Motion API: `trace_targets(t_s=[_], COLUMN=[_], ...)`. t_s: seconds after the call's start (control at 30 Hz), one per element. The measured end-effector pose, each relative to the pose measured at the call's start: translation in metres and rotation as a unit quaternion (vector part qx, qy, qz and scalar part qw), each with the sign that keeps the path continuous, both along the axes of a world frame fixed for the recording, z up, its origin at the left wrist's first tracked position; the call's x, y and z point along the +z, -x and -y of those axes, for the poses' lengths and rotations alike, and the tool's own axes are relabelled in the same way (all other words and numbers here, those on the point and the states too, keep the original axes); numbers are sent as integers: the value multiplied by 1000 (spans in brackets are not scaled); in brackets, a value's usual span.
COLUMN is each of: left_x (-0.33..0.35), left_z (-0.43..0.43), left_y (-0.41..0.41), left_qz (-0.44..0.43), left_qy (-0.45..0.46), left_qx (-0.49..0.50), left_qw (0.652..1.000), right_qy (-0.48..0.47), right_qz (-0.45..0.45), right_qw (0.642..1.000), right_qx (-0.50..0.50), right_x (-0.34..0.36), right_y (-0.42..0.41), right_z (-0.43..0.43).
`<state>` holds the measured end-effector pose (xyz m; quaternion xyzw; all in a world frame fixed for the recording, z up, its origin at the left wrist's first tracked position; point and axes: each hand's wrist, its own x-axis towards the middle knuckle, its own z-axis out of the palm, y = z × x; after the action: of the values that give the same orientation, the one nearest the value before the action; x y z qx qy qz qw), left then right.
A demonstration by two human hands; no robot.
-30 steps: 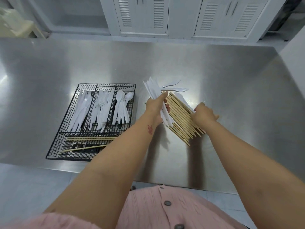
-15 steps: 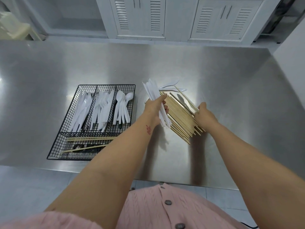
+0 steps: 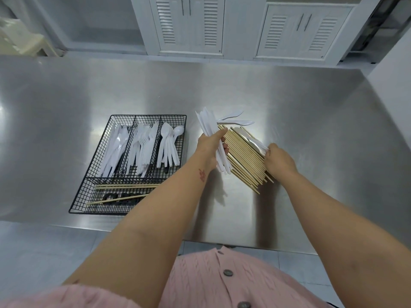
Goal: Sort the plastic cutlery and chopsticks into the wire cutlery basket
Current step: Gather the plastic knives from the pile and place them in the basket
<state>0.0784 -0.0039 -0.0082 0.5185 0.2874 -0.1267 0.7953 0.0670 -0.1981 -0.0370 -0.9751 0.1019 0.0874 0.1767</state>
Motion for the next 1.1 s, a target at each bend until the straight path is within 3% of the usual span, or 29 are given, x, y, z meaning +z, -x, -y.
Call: trace_targets(t_s=[0.23, 0.8, 1.1], left_x=[1, 7, 6], left_z=[-3, -4, -5], left_y=[-1, 2, 3], left_qz=[4, 5, -9], left_qy=[-3, -11, -49], left_qx=[-8, -16, -32], left_qw=[1000, 1000, 998], right_qy=[23, 53, -18], right_qz=[66, 127, 109], right_qw=[998, 989, 990], right_qx=[13, -53, -87], right_x=[3, 20, 23], right_y=[5, 24, 25], right_z=[-3, -11, -17])
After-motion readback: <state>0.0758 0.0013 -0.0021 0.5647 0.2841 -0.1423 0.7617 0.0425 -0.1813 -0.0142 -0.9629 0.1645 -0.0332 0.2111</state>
